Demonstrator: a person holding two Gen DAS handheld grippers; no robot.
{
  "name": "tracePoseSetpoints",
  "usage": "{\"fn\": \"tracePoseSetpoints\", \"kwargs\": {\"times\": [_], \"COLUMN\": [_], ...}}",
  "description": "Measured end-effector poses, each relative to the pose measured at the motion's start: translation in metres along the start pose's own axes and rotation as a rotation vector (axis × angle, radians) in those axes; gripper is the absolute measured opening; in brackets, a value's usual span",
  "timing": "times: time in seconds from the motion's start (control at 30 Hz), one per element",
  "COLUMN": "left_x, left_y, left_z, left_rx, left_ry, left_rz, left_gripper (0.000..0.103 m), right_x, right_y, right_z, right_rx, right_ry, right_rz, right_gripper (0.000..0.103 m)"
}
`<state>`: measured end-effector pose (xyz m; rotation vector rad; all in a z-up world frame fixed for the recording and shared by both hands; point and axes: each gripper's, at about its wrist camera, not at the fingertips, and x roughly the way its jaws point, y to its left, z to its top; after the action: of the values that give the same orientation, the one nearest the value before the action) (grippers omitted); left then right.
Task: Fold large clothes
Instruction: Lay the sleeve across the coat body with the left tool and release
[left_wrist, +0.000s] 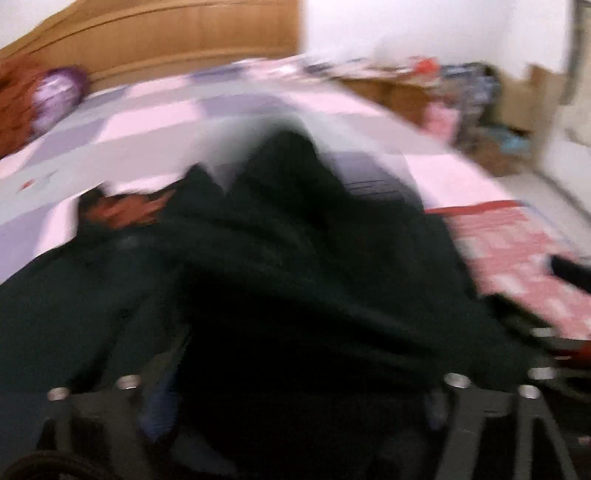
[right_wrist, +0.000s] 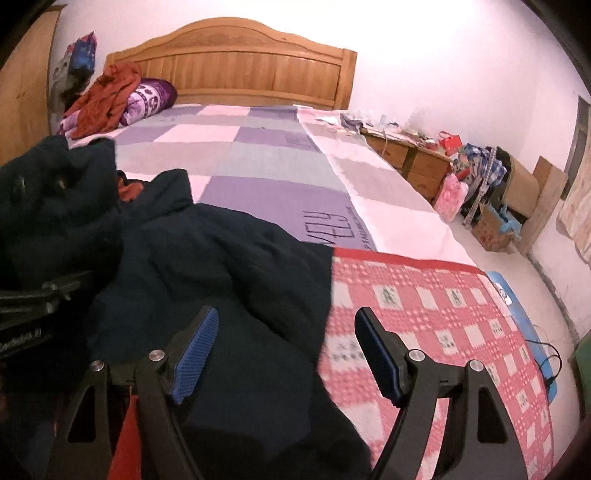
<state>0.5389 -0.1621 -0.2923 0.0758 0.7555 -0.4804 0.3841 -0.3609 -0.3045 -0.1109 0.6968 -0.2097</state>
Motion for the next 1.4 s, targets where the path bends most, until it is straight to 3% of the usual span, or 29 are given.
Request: {"fn": "tracePoseSetpoints", "kwargs": {"times": [0.07, 0.17, 0.33, 0.47, 0.57, 0.67, 0.73, 0.83, 0.9, 1.0, 1.07, 1.13, 1.17, 1.2, 1.23, 1.33, 1.4], "left_x": [-0.004, -0.014, -0.042, -0.082, -0.106, -0.112, -0.110, -0.095, -0.073, -0.058, -0.059, -0.061, -0.063, -0.064, -0.066, -0.069, -0.069], "left_y": [-0.016, -0.022, -0.008, 0.036, 0.096, 0.154, 0.187, 0.223, 0.243, 0.252, 0.257, 0.264, 0.264, 0.261, 0.258, 0.252, 0.258], "left_z": [-0.002, -0.008, -0.015, -0.030, -0.040, -0.044, -0.047, -0.059, -0.071, -0.090, -0.097, -0.103, -0.104, -0.103, -0.101, -0.097, -0.098], "left_rx": [0.036, 0.018, -0.021, -0.046, -0.084, -0.153, -0.223, -0.325, -0.359, -0.325, -0.338, -0.355, -0.344, -0.332, -0.317, -0.273, -0.273], "left_ry": [0.023, 0.038, -0.005, -0.088, -0.135, -0.129, -0.108, -0.046, 0.035, 0.079, 0.078, 0.078, 0.076, 0.078, 0.080, 0.080, 0.090], "left_rz": [-0.091, -0.168, -0.160, -0.017, 0.221, 0.415, 0.475, 0.496, 0.521, 0.515, 0.497, 0.487, 0.488, 0.491, 0.495, 0.506, 0.490], "left_gripper": [0.086, 0.087, 0.087, 0.088, 0.091, 0.091, 0.091, 0.091, 0.091, 0.097, 0.101, 0.102, 0.102, 0.102, 0.102, 0.102, 0.102], "right_x": [-0.009, -0.020, -0.032, -0.040, -0.042, -0.044, -0.042, -0.036, -0.027, 0.014, 0.052, 0.061, 0.066, 0.071, 0.075, 0.070, 0.072], "right_y": [-0.012, -0.021, -0.028, -0.018, 0.005, 0.037, 0.061, 0.110, 0.137, 0.171, 0.156, 0.120, 0.098, 0.080, 0.061, 0.068, 0.069], "right_z": [-0.004, -0.006, -0.005, -0.004, 0.004, 0.020, 0.034, 0.057, 0.064, 0.060, 0.042, 0.032, 0.026, 0.019, 0.012, 0.011, 0.009], "right_rx": [0.030, 0.063, 0.093, 0.091, 0.059, 0.025, 0.012, -0.028, -0.076, -0.167, -0.182, -0.074, -0.034, 0.018, 0.086, -0.030, -0.042], "right_ry": [0.000, -0.001, -0.011, -0.014, -0.034, -0.074, -0.097, -0.133, -0.129, -0.013, 0.092, 0.088, 0.108, 0.130, 0.153, 0.127, 0.120], "right_rz": [-0.013, -0.037, -0.076, -0.071, -0.028, 0.029, 0.070, 0.121, 0.151, 0.161, 0.082, 0.057, -0.020, -0.001, 0.088, 0.042, 0.039], "right_gripper": [0.079, 0.079, 0.079, 0.079, 0.079, 0.079, 0.079, 0.079, 0.079, 0.079, 0.078, 0.077, 0.077, 0.078, 0.078, 0.078, 0.078]}}
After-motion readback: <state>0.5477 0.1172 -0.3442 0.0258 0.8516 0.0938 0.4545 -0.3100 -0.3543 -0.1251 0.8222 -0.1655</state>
